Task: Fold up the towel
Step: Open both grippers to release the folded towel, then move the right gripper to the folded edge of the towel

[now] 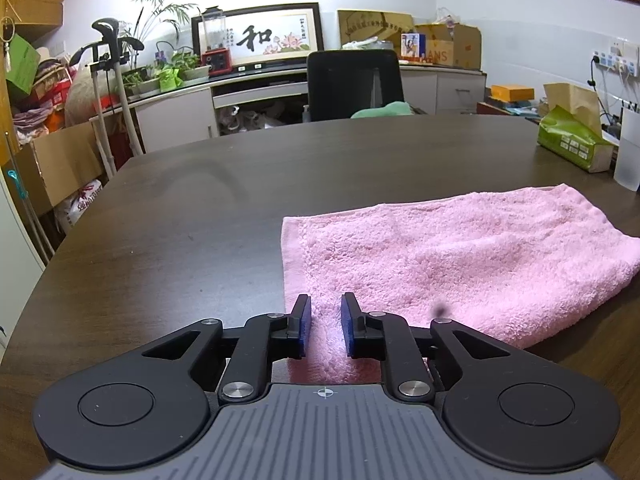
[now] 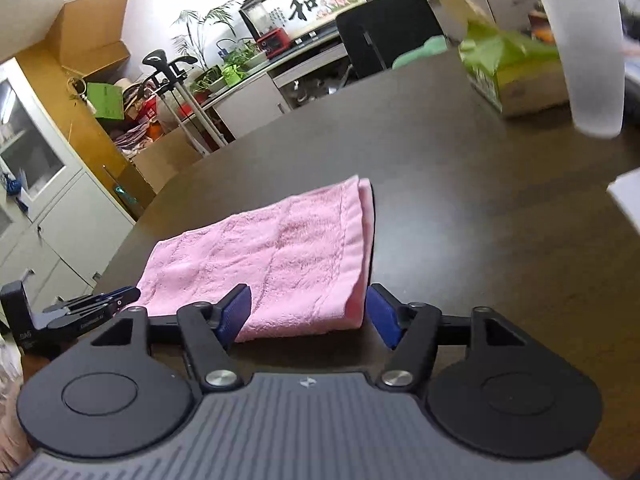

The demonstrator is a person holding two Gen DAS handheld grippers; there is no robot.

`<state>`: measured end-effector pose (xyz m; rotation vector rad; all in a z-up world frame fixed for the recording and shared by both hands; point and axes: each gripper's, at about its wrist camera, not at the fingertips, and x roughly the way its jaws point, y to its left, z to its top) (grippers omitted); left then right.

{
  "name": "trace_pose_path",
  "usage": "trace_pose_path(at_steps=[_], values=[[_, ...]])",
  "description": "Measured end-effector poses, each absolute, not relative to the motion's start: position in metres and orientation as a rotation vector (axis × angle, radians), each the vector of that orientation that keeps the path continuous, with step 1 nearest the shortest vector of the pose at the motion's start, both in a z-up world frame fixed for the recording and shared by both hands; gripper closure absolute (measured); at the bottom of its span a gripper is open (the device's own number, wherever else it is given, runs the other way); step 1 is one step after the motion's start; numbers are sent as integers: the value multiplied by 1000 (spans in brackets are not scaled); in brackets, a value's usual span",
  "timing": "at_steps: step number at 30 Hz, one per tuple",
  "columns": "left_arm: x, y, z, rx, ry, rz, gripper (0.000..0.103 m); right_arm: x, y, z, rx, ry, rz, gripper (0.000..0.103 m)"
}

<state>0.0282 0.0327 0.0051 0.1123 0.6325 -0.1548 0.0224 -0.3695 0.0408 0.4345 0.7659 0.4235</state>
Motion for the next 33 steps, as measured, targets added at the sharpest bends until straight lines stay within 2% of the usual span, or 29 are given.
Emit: trace_pose_path(at_steps=[4, 8, 17, 25, 33], values=[[29, 36, 5, 95, 637, -151, 76, 24, -365, 35, 438, 760, 472, 35], [30, 38, 5, 85, 640, -149, 74, 17, -364, 36, 440, 747, 548, 25], [31, 42, 6, 85, 643, -137, 66, 3, -378, 41, 441, 826, 595, 21], [31, 44, 6, 96, 643, -131, 63, -13, -365, 60, 298, 715, 398, 19], [30, 39, 6, 114, 646, -113, 58, 17, -357, 55, 446, 762, 302, 19]])
